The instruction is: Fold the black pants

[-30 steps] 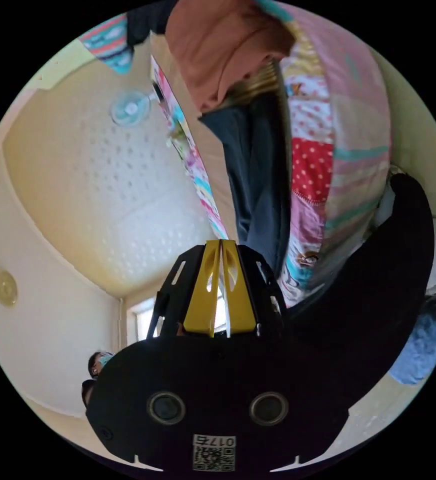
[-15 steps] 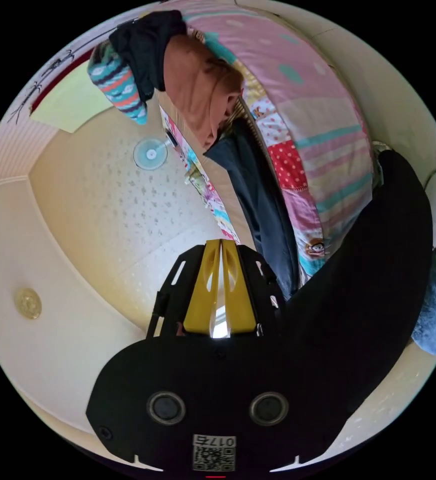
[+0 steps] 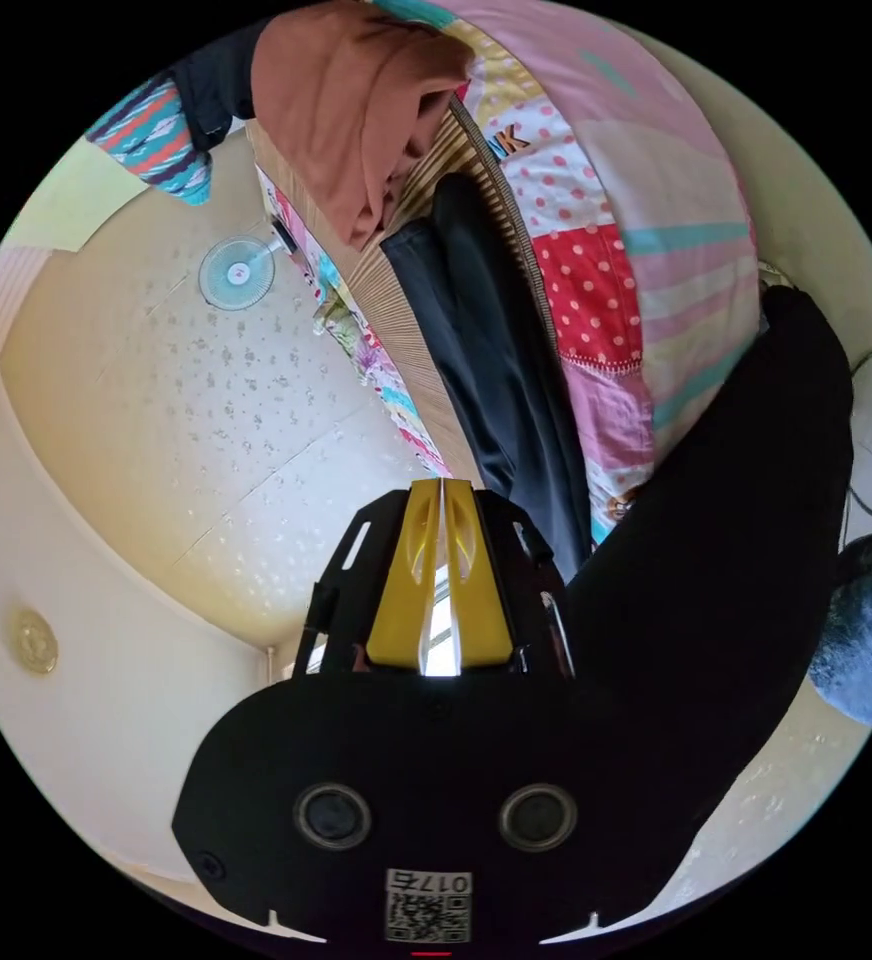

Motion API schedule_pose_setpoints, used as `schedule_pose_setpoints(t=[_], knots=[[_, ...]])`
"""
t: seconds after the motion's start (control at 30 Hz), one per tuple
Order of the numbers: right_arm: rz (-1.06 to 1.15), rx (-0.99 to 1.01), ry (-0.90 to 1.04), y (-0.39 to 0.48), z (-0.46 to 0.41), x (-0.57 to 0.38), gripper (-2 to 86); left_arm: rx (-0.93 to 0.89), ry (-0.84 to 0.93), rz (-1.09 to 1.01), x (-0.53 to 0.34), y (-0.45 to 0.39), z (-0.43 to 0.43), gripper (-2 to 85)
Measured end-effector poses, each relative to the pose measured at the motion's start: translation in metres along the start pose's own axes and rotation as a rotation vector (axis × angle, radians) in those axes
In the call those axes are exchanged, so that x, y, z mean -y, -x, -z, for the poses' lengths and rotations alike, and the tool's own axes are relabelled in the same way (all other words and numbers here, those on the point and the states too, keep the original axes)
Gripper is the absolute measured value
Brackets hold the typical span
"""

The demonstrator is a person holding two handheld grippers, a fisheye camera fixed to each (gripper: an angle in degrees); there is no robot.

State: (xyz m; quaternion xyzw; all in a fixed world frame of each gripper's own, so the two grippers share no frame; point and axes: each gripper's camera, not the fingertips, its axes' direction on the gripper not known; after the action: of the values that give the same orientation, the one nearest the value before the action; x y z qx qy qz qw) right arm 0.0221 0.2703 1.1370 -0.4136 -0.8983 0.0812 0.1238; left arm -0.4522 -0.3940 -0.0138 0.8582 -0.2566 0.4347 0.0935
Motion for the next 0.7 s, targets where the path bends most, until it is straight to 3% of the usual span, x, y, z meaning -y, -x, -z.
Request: schedule_pose_setpoints(t=[0.17,0.33,0.7], knots=[[-0.102,-0.24,0.084,0.03,-0.003,0.014,3.4,0.035,-0.058,0.003,0.0,-0.036,-0.004,12.6],[-0.063,-0.432,0.184,0.075,-0.023,0.04,7.4,0.15,-0.186,0.034,-0.001,-0.065,0.007,13.7],[-0.116,-0.609,0.153,0.078,-0.037,0.056,11.1,0.135,-0.052,0.025,-0.019,-0.057,-0.024,5.0]])
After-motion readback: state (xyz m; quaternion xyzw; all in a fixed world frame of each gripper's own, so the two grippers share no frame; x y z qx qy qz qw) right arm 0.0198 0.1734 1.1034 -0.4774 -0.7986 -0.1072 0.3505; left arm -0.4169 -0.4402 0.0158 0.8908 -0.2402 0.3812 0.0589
